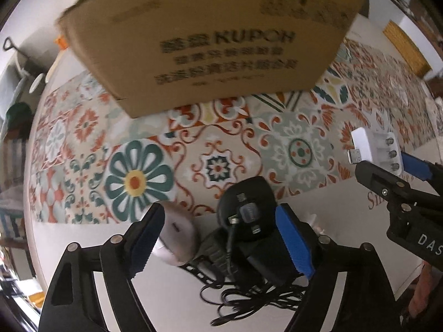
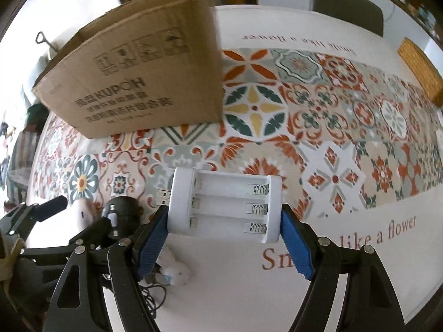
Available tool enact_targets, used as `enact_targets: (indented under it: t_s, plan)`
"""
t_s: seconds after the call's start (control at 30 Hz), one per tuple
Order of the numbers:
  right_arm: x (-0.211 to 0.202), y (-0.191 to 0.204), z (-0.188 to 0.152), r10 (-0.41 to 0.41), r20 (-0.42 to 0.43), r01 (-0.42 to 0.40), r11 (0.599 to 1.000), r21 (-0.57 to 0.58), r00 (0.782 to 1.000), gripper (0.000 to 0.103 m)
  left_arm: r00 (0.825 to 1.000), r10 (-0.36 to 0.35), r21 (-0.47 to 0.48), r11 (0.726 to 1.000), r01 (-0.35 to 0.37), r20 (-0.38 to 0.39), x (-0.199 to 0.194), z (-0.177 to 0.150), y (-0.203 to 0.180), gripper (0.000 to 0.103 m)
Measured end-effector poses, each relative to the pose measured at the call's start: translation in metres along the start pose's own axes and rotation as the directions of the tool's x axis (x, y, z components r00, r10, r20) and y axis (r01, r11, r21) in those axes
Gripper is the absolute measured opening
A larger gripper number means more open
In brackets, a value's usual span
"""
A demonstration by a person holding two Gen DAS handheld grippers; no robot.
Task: Organize rigid objects
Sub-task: 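Grasp the white battery charger with the right gripper while the left gripper grasps the black charger, then lift the battery charger over the box with the right tool while the left tool lifts the black charger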
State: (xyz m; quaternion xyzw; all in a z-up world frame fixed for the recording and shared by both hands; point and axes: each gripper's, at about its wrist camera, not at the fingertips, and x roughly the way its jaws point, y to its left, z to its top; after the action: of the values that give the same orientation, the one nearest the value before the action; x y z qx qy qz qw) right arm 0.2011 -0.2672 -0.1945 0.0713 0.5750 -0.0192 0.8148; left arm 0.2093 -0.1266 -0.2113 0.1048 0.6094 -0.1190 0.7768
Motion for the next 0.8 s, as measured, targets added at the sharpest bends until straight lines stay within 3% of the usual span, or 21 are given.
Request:
enact_targets:
  t_s: [0.43, 0.57, 0.8]
  plan:
    - [0.011, -0.018, -0.007, -0.009, -0.024, 0.010, 0.999, 0.043, 1.000, 0.077, 0.997, -0.029, 0.030, 0.999, 0.031, -0.073, 0.027, 0.010, -0.015, 0.067]
    - [0.014, -0.018, -0.007, -0.010, -0.036, 0.012, 0.999, 0.043, 0.999, 0.077, 0.992, -0.065, -0.007, 0.998, 0.064, -0.104, 0.039, 0.010, -0.015, 0.055]
    - [0.017, -0.016, -0.009, -0.016, -0.046, 0.018, 0.999, 0.034, 0.999, 0.077, 0.995, -0.068, -0.019, 0.998, 0.066, -0.074, 0.042, 0.008, -0.018, 0.055]
